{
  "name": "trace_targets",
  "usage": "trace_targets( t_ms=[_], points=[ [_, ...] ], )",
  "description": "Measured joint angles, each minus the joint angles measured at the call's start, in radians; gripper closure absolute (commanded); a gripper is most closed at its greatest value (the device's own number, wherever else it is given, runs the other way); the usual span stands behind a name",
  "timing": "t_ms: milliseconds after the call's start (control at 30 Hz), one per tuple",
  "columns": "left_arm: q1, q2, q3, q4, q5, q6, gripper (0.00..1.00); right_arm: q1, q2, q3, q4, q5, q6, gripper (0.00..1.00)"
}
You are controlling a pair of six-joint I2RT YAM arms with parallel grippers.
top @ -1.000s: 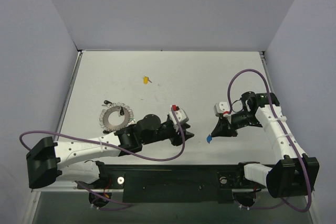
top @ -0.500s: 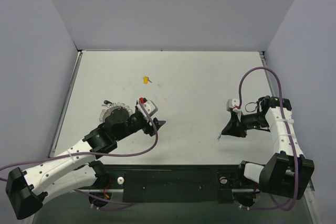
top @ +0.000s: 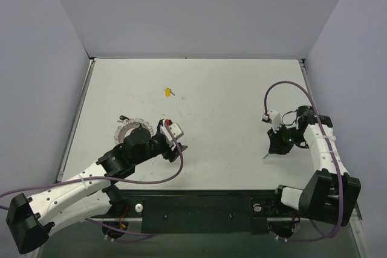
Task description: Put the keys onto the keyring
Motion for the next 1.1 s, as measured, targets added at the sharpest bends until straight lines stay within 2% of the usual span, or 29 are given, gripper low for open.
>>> trace_targets(
  t_ms=[300,600,1100],
  points=[
    [0.000,-0.002,0.000,-0.027,0.010,0.010,0.26,0.169,0.254,0.055,0.193,0.211,0.269,1.00],
    [0.000,-0.006,0.000,-0.032,0.010,0.024,0.26,0.277,0.447,0.198,0.311,0.327,0.427,1.00],
    [0.000,-0.006,0.000,-0.032,0.021,0.024,0.26,0.371,0.504,0.197,0.497,0.455,0.588,1.00]
  ],
)
